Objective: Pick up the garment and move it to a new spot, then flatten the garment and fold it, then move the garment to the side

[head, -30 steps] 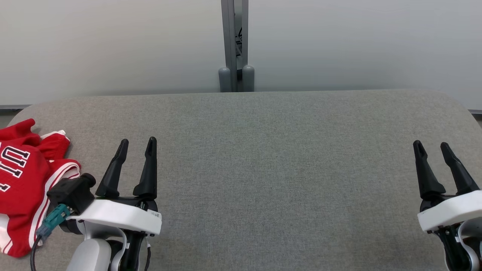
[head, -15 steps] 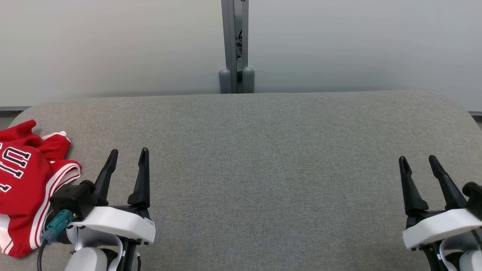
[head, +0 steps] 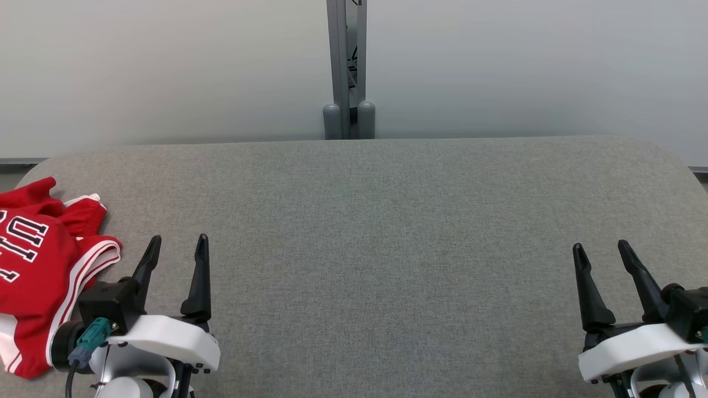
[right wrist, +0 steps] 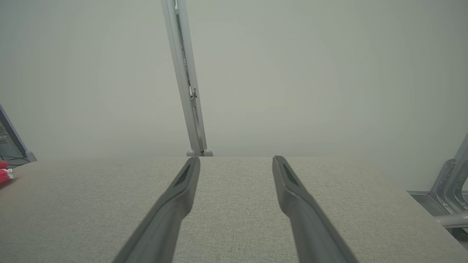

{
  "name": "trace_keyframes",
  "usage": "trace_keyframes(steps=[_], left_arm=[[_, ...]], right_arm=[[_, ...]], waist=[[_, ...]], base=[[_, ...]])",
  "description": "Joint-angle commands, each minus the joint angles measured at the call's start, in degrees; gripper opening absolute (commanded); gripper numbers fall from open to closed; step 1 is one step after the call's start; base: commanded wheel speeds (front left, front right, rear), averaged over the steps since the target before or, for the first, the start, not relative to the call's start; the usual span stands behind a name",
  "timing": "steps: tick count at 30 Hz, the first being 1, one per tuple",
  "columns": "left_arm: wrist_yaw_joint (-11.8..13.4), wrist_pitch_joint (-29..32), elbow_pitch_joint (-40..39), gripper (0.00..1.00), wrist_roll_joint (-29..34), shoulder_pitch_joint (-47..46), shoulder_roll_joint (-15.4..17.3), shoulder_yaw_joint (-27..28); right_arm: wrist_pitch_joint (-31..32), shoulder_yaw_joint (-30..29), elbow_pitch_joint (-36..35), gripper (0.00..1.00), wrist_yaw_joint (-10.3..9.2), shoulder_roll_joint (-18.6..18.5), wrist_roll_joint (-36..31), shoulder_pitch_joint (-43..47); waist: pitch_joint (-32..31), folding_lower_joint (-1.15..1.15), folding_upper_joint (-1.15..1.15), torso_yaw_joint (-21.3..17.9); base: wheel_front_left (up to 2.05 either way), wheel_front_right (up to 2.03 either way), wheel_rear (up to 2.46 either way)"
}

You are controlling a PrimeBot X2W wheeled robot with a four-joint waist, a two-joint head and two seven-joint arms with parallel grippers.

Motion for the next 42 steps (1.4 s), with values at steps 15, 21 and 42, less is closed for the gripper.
trace_keyframes(steps=[15,21,42], left_arm=[[0.69,1.17,-1.92,1.0,4.92,2.27,-0.91,0.59],[1.25,2.19,-2.35,1.0,6.8,3.13,-0.85,1.02],[0.6,3.28,-1.39,1.0,8.49,2.9,-0.54,0.29]], right_arm=[[-0.91,-1.77,-2.1,1.0,0.26,1.38,-2.86,2.32],[-0.89,-1.43,-2.48,1.0,0.26,1.62,-4.22,3.03],[-2.03,-2.58,-1.14,1.0,0.22,1.81,-2.44,3.66]], waist=[[-0.05,-0.01,0.0,-0.23],[-0.22,-0.01,0.0,-0.32],[-0.43,-0.01,0.0,-0.84]], base=[[0.0,0.0,0.0],[0.0,0.0,0.0],[0.0,0.0,0.0]])
